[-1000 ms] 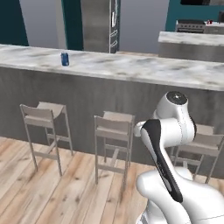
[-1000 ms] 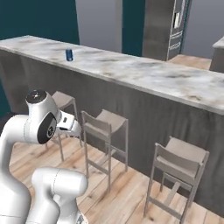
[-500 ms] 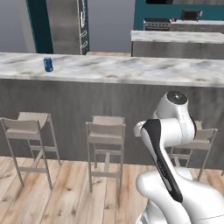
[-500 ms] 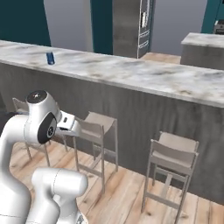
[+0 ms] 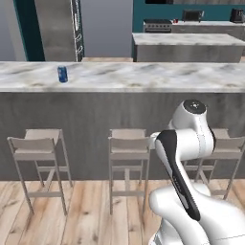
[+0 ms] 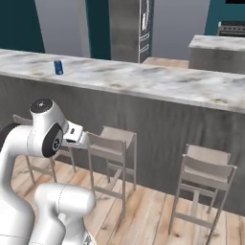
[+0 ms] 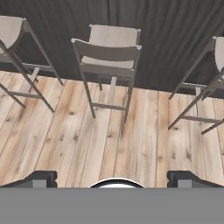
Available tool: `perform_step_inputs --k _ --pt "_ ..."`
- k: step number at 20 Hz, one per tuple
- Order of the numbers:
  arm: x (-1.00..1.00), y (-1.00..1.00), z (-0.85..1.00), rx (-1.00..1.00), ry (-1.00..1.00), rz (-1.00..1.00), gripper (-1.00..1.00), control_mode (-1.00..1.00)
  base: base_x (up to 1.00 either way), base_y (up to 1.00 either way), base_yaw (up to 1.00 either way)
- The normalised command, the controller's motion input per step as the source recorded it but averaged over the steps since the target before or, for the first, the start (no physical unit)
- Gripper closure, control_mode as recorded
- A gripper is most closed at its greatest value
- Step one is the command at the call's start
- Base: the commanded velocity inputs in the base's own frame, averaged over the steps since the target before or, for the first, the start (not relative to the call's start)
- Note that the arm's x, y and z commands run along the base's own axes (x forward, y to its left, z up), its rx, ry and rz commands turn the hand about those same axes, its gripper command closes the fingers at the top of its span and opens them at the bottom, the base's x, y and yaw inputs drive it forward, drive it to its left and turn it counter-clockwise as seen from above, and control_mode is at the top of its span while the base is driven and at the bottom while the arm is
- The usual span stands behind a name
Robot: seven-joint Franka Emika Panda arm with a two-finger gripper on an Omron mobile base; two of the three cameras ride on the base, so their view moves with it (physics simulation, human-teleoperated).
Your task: Four empty soda cans are scattered around the kitchen. Gather all the cans and cluster them next to the stove for recycling.
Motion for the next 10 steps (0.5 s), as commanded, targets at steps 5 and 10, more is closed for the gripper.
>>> perform_step_inputs --k 5,10 --pt "0.0 0.0 0.0 0.0 0.0 0.0 -1.0 1.0 -0.16 0.68 -0.19" --pt "0.0 0.0 0.0 0.0 0.0 0.0 -1.0 1.0 -0.12 0.75 -0.16"
